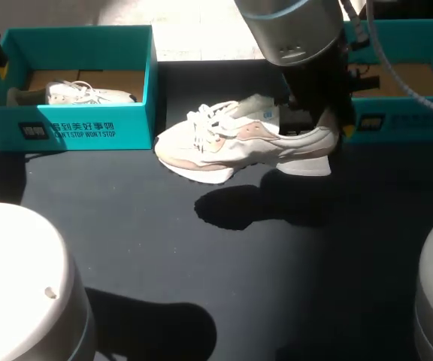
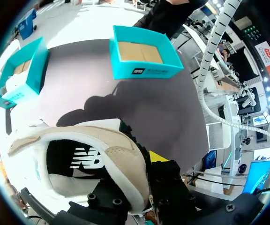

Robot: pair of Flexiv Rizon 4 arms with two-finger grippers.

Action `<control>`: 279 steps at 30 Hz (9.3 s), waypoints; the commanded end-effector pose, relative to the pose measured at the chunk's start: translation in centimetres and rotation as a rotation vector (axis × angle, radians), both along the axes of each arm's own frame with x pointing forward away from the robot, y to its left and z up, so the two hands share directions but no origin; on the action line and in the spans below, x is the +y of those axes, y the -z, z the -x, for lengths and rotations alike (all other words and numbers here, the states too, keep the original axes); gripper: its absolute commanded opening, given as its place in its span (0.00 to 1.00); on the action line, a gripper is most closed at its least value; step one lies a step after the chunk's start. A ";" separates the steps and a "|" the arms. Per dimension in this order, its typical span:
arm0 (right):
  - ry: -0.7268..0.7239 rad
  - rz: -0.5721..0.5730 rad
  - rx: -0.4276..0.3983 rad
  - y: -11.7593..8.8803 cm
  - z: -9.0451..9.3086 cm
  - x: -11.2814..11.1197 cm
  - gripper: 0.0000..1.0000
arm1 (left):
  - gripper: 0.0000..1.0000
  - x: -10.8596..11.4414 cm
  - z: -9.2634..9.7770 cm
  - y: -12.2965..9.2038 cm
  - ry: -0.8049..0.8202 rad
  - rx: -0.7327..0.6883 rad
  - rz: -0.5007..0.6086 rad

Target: Take the shoe out of the shoebox, open the shoe tongue, remove and reinsert the insole, then place the shoe into the shoebox

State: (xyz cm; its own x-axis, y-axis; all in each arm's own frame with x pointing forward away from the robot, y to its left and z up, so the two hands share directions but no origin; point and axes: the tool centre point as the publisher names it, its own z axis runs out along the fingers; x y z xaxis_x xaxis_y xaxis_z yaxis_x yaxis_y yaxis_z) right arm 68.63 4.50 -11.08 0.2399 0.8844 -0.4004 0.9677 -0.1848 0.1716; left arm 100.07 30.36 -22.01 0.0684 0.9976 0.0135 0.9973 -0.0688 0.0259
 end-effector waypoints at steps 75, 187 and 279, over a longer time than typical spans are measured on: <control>0.315 -0.091 -0.074 21.5 1.2 9.0 1.00 | 1.00 0.0 0.1 0.0 0.001 -0.003 -0.002; -2.030 -1.088 -0.600 19.1 -2.9 -0.4 1.00 | 1.00 0.0 0.1 0.0 0.001 -0.003 -0.002; -1.857 -0.899 -0.549 29.4 -2.8 4.8 1.00 | 1.00 0.0 0.1 0.0 0.001 -0.003 -0.002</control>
State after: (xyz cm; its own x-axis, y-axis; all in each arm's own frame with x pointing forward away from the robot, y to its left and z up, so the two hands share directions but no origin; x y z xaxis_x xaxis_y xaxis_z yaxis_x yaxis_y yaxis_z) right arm 71.14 7.74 -39.94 -0.9986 0.0240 -0.0472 -0.0286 0.5064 0.8619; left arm 100.06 30.36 -22.01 0.0684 0.9976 0.0136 0.9973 -0.0687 0.0259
